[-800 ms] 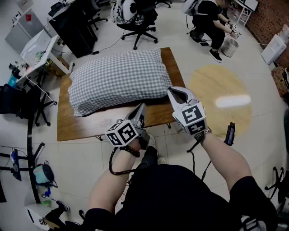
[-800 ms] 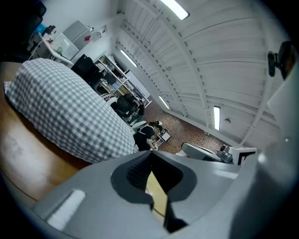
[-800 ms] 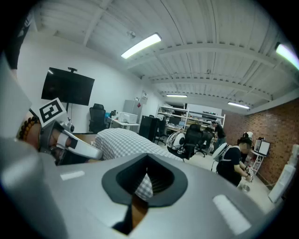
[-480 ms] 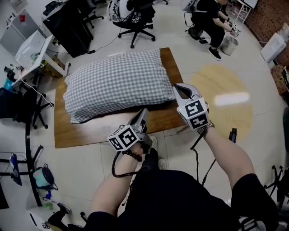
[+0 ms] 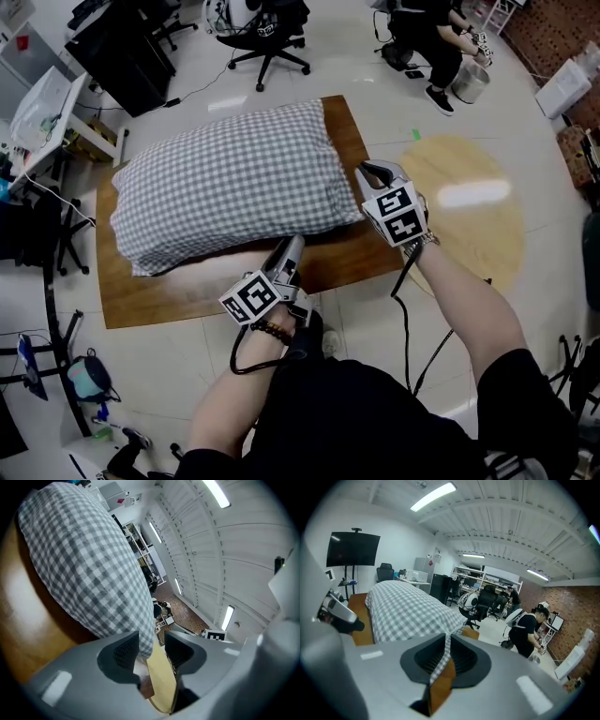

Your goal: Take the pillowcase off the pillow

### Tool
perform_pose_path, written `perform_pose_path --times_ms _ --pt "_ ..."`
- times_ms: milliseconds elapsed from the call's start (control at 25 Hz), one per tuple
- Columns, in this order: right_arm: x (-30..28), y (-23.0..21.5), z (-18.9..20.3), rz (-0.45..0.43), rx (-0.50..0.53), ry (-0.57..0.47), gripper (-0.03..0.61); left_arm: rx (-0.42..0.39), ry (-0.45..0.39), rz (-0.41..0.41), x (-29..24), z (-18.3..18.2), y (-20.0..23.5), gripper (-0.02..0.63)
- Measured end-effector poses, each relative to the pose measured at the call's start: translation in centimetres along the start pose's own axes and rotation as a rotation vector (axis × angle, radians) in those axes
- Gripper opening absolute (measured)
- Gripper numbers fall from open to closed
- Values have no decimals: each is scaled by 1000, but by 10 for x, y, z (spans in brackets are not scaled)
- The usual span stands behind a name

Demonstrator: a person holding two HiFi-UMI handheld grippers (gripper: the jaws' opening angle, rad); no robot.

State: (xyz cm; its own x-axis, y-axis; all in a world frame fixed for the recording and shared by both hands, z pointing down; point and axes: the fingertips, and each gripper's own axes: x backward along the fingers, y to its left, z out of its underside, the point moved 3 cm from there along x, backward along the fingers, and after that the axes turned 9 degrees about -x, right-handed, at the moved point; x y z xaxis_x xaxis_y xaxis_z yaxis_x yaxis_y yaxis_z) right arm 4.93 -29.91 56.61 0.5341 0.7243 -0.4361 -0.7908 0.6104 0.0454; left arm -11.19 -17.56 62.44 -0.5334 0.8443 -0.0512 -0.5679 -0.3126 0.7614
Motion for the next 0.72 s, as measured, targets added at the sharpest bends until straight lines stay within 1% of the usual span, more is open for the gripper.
perform_pose_path --times_ms 200,400,600,720 --pt "-42 -27 5 -1 -69 94 60 56 28 -20 -16 -5 22 213" --pt "-87 -46 25 -4 -136 185 68 96 63 -40 -28 -4 43 249" --pt "-126 -52 42 -75 -231 245 128 108 75 -48 -43 -7 62 271" --pt "-141 -49 47 -158 -334 259 143 116 72 -47 -48 -7 70 278"
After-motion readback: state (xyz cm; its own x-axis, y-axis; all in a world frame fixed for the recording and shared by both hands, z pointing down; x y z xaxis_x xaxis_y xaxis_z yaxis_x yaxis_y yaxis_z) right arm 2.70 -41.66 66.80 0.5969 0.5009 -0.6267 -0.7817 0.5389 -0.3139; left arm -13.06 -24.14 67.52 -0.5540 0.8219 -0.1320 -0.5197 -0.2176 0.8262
